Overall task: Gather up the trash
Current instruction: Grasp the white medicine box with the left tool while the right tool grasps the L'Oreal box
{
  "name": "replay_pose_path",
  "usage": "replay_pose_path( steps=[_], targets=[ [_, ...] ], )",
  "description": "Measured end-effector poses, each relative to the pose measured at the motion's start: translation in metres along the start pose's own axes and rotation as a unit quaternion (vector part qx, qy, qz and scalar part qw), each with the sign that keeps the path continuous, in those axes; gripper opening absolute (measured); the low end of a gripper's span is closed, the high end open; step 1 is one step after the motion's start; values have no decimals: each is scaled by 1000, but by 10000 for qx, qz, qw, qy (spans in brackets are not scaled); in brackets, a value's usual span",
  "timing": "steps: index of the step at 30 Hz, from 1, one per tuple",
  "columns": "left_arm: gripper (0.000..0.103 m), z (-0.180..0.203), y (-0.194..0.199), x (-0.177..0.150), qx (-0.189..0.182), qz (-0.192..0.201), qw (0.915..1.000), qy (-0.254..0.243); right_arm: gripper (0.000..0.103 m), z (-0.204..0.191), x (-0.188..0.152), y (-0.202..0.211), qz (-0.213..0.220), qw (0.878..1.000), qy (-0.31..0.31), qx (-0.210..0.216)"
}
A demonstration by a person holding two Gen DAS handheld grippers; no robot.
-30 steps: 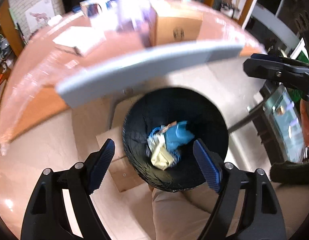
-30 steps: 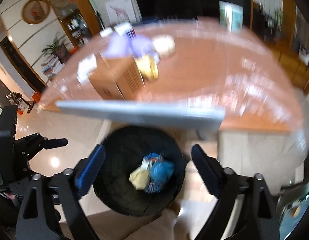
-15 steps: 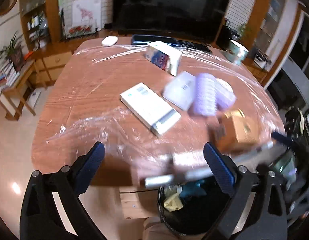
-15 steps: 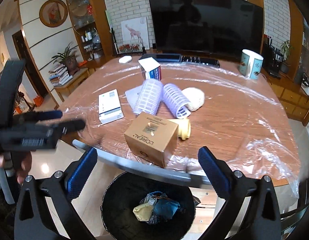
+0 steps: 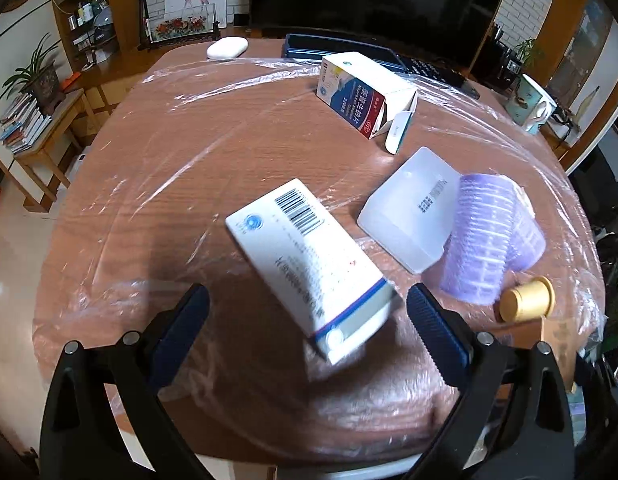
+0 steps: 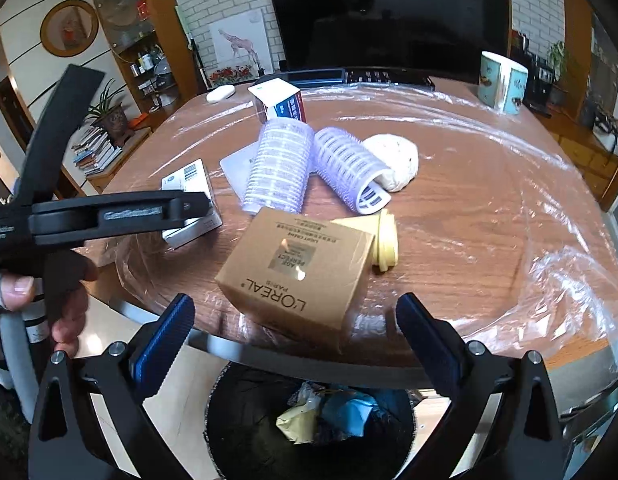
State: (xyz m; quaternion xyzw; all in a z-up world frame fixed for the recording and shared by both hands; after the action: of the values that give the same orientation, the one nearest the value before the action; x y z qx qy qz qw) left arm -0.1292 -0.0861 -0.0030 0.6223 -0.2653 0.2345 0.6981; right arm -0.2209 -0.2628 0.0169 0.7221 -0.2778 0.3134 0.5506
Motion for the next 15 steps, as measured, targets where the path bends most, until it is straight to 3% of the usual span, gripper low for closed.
replay_pose_path(
  steps=[8, 15],
  targets=[
    [98, 2, -11, 6, -21, 110, 9999, -3, 94, -5, -2, -10, -54, 10000, -55, 5],
    [82, 4, -16, 7, 1, 176, 9998, -117, 90, 2, 0, -18, -47, 9997, -238, 29]
  ],
)
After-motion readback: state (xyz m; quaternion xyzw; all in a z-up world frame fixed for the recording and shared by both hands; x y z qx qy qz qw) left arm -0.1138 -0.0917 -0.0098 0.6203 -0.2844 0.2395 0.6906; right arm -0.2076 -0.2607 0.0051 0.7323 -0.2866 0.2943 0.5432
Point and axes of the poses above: each gripper's, at about its wrist camera, not at the fingertips, and y roughly against the way its jaws point, z to its right, x to its top, the point moved 2 cm from there along -y, roughly the way its jaws point, and after that the axes turned 13 degrees about z, right-handed, at the moved point
